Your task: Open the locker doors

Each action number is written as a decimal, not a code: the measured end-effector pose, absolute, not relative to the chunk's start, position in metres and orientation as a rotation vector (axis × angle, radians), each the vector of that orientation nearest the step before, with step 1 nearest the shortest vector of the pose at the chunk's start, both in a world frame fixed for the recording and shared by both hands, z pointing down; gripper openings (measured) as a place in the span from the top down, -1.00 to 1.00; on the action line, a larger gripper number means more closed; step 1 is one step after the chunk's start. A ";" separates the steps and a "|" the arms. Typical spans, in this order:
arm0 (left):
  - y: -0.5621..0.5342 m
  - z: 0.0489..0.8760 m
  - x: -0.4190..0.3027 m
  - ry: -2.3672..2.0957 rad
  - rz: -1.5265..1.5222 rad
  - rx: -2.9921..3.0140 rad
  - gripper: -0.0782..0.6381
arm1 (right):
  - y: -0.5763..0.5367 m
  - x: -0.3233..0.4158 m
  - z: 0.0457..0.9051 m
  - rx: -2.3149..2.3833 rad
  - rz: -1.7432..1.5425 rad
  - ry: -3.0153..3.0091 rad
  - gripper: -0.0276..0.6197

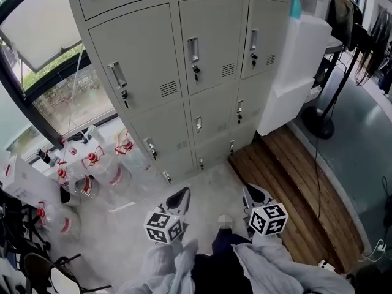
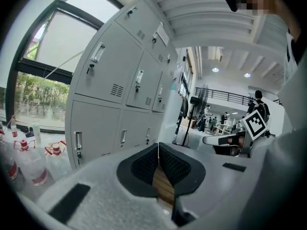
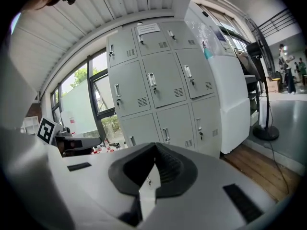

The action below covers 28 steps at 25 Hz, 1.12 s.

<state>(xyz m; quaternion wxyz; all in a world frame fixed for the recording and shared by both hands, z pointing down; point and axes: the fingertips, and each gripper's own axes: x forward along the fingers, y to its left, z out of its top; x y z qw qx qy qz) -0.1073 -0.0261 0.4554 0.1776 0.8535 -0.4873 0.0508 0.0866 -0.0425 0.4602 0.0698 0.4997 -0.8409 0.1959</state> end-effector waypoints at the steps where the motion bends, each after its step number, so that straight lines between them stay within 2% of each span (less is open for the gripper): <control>1: -0.035 0.454 -0.106 -1.388 0.139 2.412 0.75 | -0.052 0.087 0.459 1.491 0.587 -2.537 0.91; 16: -0.130 0.449 -0.081 -1.462 0.139 2.389 0.75 | -0.166 0.104 0.449 1.379 0.522 -2.601 0.91; 28: -0.169 0.463 -0.085 -1.584 0.101 2.303 0.75 | -0.228 0.085 0.462 1.176 0.494 -2.669 0.91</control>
